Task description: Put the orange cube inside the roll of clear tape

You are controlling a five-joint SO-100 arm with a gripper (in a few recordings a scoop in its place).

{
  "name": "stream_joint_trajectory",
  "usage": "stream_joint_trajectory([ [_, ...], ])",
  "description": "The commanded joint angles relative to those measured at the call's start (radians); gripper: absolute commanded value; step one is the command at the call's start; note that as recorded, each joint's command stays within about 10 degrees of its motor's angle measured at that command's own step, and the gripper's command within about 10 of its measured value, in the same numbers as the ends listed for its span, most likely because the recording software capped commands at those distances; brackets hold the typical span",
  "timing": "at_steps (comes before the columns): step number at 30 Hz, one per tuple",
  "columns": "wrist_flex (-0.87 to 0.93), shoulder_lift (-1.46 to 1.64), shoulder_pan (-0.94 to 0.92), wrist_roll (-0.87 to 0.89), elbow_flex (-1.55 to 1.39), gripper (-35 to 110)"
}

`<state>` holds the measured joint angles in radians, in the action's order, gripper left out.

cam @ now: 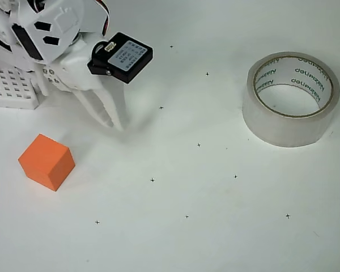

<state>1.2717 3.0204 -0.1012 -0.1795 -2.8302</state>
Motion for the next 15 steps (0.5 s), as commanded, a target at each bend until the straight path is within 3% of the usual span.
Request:
stream_joint_trajectory([
  [1, 0.067, -0.066, -0.077, -0.069, 0.173, 12],
  [15, 0.225, -0.229, -0.219, -0.255, 0.341, 30],
])
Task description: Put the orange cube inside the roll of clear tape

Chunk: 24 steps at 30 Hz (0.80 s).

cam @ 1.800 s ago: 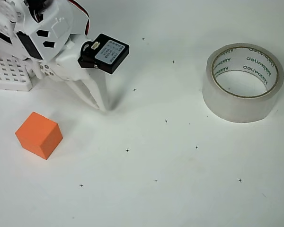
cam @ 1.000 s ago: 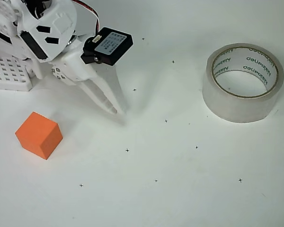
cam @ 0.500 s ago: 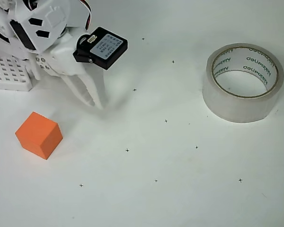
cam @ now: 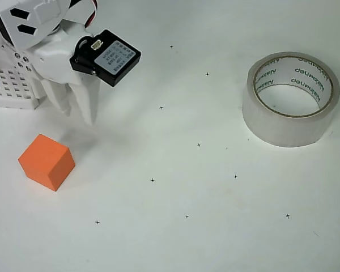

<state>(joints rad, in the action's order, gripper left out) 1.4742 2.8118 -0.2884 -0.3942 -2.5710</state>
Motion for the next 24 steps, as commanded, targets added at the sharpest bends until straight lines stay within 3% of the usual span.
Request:
stream_joint_trajectory([
  [1, 0.020, -0.040, -0.035, -0.046, 0.087, 32],
  [4, 0.018, -0.086, -0.058, -0.046, 0.095, 40],
  [13, 0.012, -0.087, -0.109, -0.094, 0.095, 42],
  [24, -0.150, -0.155, -0.146, -0.202, 0.091, 43],
])
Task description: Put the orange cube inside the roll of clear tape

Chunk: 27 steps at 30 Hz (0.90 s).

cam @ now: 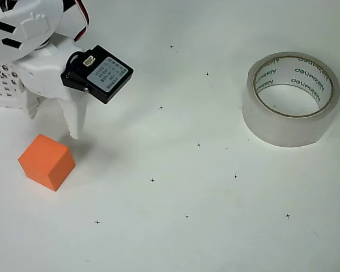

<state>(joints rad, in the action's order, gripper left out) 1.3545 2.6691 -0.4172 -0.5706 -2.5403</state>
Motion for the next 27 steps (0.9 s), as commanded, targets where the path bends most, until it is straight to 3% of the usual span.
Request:
stream_joint_trajectory([
  [1, -0.038, -0.023, -0.020, -0.029, 0.058, 43],
  [27, -0.213, -0.193, -0.115, -0.172, -0.052, 43],
])
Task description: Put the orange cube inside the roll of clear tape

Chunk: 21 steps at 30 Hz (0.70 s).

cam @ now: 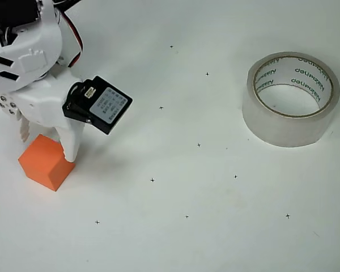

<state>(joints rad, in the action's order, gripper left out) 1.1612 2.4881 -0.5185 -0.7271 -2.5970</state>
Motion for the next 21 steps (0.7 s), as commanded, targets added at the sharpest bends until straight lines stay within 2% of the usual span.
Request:
stream_joint_trajectory([
  [1, -0.029, -0.023, -0.017, -0.018, 0.003, 43],
  [13, -0.054, -0.091, -0.052, -0.035, -0.006, 42],
  [21, -0.054, -0.087, -0.071, -0.032, -0.031, 31],
])
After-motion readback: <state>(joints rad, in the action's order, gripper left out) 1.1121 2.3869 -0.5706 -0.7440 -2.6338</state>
